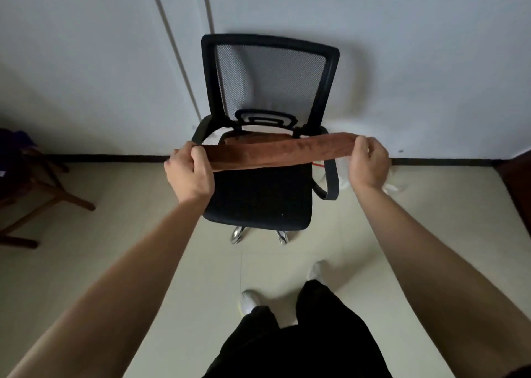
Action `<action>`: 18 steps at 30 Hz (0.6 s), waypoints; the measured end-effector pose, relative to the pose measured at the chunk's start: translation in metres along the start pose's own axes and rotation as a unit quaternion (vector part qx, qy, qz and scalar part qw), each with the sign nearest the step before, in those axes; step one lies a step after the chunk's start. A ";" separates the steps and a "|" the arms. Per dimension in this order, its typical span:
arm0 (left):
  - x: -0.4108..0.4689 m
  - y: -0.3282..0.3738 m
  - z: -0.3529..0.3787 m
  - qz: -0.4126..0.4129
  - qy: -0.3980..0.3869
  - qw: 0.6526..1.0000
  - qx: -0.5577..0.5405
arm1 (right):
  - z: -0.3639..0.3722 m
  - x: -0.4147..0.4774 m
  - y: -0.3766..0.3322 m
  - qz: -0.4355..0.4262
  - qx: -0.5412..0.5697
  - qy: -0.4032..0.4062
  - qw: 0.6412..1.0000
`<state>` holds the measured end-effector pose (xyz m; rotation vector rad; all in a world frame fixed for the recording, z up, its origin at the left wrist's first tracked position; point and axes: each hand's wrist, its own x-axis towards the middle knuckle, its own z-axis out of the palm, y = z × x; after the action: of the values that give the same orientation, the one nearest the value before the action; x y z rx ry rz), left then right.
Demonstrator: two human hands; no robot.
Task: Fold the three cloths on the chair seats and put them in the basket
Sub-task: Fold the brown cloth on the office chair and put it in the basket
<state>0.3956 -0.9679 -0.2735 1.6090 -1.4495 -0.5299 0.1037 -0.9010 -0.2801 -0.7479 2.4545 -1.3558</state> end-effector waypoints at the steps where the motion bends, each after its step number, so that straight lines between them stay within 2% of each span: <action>1: -0.017 -0.017 -0.002 0.011 -0.024 0.999 0.024 | -0.001 -0.014 0.020 0.010 -0.023 -0.014 1.000; 5: -0.081 -0.065 -0.014 0.070 -0.117 0.986 0.098 | -0.011 -0.054 0.082 0.022 -0.122 -0.102 0.987; 8: -0.120 -0.096 -0.022 0.087 -0.184 0.961 0.186 | -0.023 -0.077 0.121 0.006 -0.205 -0.163 0.965; 10: -0.145 -0.111 -0.027 0.086 -0.236 0.937 0.244 | -0.033 -0.092 0.145 0.005 -0.252 -0.203 0.946; 13: -0.178 -0.121 -0.037 0.066 -0.282 0.917 0.276 | -0.049 -0.109 0.170 -0.007 -0.306 -0.261 0.916; 18: -0.229 -0.119 -0.052 0.050 -0.352 0.871 0.338 | -0.081 -0.134 0.200 -0.052 -0.327 -0.301 0.894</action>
<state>0.4519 -0.7429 -0.3989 1.9519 -2.4604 -0.6217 0.1167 -0.6824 -0.4090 -1.2278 2.3219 -0.1897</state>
